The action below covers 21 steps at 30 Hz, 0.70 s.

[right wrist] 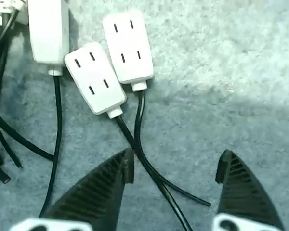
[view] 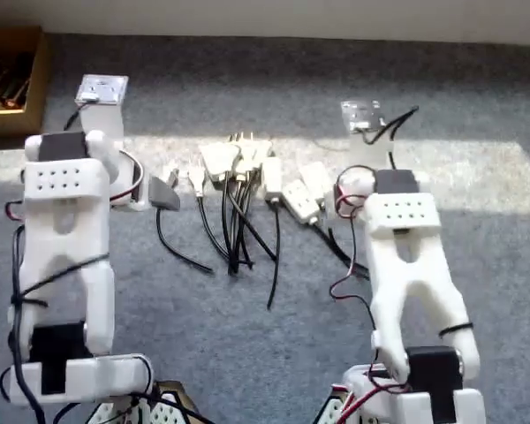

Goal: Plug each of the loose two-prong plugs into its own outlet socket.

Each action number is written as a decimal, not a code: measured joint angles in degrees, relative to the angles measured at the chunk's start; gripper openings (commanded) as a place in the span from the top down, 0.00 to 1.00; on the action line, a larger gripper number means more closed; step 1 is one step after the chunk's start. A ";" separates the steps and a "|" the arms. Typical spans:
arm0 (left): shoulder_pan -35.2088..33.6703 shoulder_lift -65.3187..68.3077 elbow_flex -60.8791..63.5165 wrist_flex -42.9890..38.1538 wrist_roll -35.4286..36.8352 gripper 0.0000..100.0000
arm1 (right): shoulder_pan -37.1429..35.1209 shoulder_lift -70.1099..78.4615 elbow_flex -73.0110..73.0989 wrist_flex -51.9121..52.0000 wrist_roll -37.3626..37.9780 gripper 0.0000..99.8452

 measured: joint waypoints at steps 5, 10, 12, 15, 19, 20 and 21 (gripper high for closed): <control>0.35 2.55 6.33 -7.21 0.00 0.66 | -6.07 5.01 -3.60 0.00 1.23 0.72; -0.97 1.49 14.51 -14.15 0.00 0.66 | -7.47 10.64 -10.90 -0.35 4.66 0.72; -2.99 -0.26 17.41 -16.09 0.00 0.66 | -7.47 14.42 -14.59 -0.35 4.84 0.72; -4.75 -2.90 21.36 -18.99 0.18 0.66 | -7.74 20.48 -18.73 -0.35 4.84 0.72; -5.45 -6.51 25.85 -22.42 0.18 0.66 | -7.65 27.78 -22.24 -0.35 4.84 0.72; -5.45 -7.21 26.64 -22.95 0.00 0.66 | -7.65 28.84 -22.68 -0.35 4.84 0.72; -5.45 -7.74 27.16 -23.38 0.00 0.66 | -7.74 29.45 -22.95 -0.44 4.84 0.72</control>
